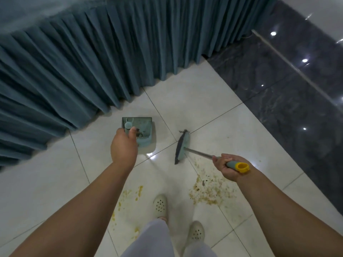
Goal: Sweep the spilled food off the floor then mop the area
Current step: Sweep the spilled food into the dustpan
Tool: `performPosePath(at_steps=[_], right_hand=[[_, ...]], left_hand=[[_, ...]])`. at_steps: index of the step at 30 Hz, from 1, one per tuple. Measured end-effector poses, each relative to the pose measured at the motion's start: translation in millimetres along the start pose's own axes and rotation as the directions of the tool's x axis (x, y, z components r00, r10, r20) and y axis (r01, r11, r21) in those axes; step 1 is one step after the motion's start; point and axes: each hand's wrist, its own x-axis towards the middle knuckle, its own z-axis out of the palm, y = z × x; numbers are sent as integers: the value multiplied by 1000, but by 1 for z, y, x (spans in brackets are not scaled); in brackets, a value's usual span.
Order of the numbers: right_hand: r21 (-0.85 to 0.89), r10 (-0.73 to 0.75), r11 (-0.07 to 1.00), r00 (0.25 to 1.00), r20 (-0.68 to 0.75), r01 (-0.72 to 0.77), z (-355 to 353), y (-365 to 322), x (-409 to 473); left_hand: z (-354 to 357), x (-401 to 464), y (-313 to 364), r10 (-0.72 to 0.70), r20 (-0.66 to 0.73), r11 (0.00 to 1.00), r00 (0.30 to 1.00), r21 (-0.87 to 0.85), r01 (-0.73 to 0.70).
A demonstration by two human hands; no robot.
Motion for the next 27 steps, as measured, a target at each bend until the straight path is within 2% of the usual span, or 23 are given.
performPosePath(at_steps=[5, 12, 19, 27], right_hand=[[55, -122, 991, 992, -37, 123, -37, -24, -19], [83, -171, 981, 984, -42, 174, -64, -36, -45], [-34, -41, 999, 999, 29, 42, -44, -15, -46], [-184, 72, 982, 986, 150, -44, 33, 51, 5]], left_hand=[[12, -10, 19, 68, 47, 998, 997, -17, -67], [19, -15, 36, 115, 72, 992, 991, -54, -112], [22, -5, 40, 131, 75, 990, 989, -52, -128], [7, 20, 29, 128, 105, 992, 986, -24, -126]])
